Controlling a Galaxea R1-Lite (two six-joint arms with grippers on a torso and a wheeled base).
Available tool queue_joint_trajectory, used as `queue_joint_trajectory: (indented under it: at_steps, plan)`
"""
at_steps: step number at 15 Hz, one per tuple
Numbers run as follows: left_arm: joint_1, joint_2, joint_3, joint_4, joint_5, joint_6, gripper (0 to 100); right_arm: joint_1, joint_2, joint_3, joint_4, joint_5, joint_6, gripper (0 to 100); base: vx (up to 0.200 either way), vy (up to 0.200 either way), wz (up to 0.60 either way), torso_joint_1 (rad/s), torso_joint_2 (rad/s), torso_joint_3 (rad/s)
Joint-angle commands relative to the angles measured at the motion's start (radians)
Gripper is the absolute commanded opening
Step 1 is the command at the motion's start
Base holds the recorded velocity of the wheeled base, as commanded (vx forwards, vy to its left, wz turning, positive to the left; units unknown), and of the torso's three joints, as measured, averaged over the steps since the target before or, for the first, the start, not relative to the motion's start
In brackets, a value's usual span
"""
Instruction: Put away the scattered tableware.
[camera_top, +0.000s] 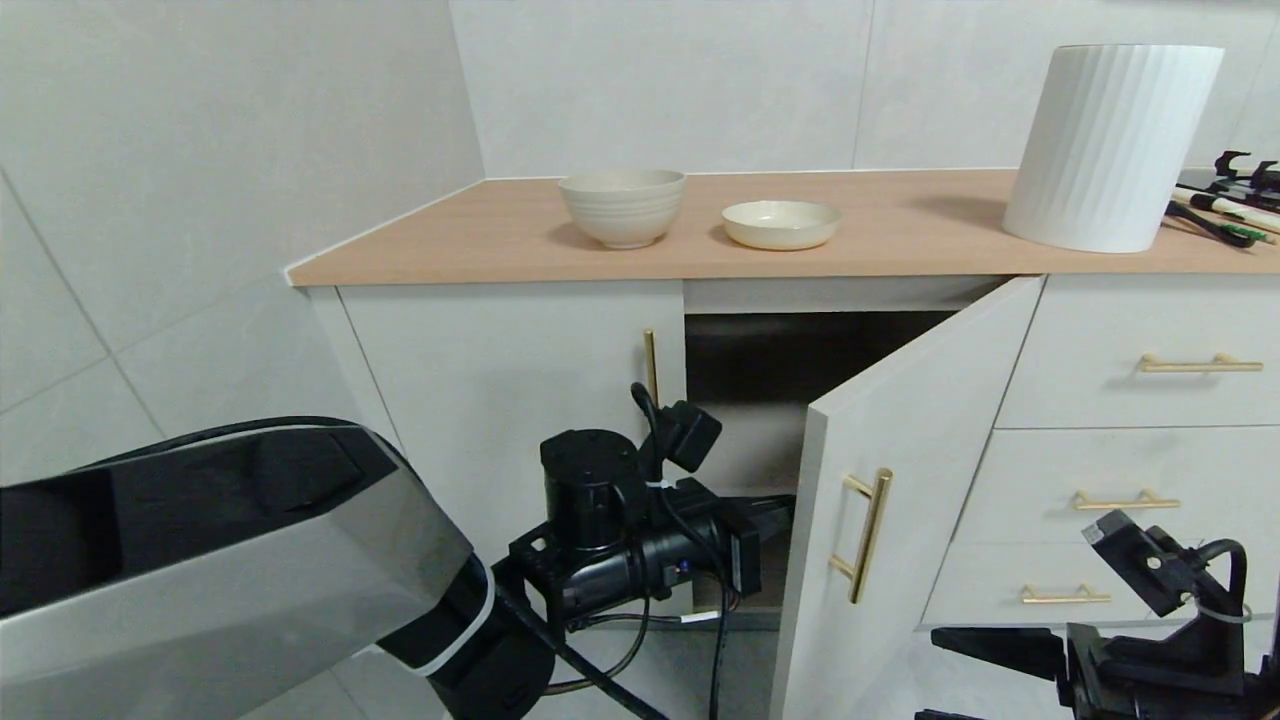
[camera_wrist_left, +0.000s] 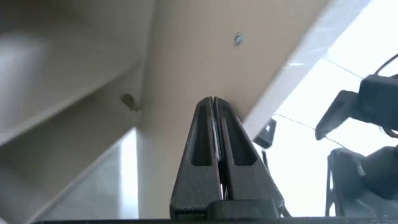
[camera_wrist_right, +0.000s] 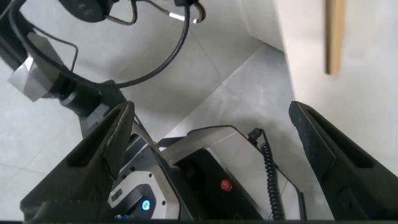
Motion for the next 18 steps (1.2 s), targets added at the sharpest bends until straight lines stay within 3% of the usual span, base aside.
queue_joint_trajectory:
  at_steps: [1, 5, 8, 11, 15, 18]
  plan:
    - [-0.002, 0.013, -0.039, 0.020, 0.005, 0.000, 0, 0.001, -0.013, 0.002, 0.001, 0.000, 0.000, 100, 0.000, 0.000, 0.00, 0.000, 0.00, 0.000]
    - [-0.002, 0.033, -0.110, 0.083, 0.008, -0.012, 0, 0.001, -0.011, 0.005, -0.001, 0.000, 0.000, 100, 0.000, 0.000, 0.00, 0.000, 0.00, 0.000]
    - [-0.002, 0.041, -0.156, 0.109, 0.009, -0.078, 0, 0.001, -0.018, 0.005, -0.001, 0.000, 0.000, 100, -0.200, 0.000, 0.00, 0.005, 0.00, 0.005]
    - [-0.002, 0.046, -0.194, 0.138, 0.009, -0.112, 0, 0.001, -0.021, 0.005, -0.001, -0.001, 0.002, 100, 0.000, 0.000, 0.00, 0.000, 0.00, 0.000]
    - [-0.005, 0.047, -0.208, 0.164, 0.009, -0.115, 0, 0.002, -0.050, 0.003, -0.001, -0.001, 0.002, 100, 0.000, 0.000, 0.00, 0.000, 0.00, 0.000]
    - [-0.058, 0.036, -0.226, 0.198, 0.011, -0.115, 0, 0.007, -0.082, 0.003, 0.001, 0.002, 0.002, 100, 0.000, 0.000, 0.00, 0.000, 0.00, 0.000]
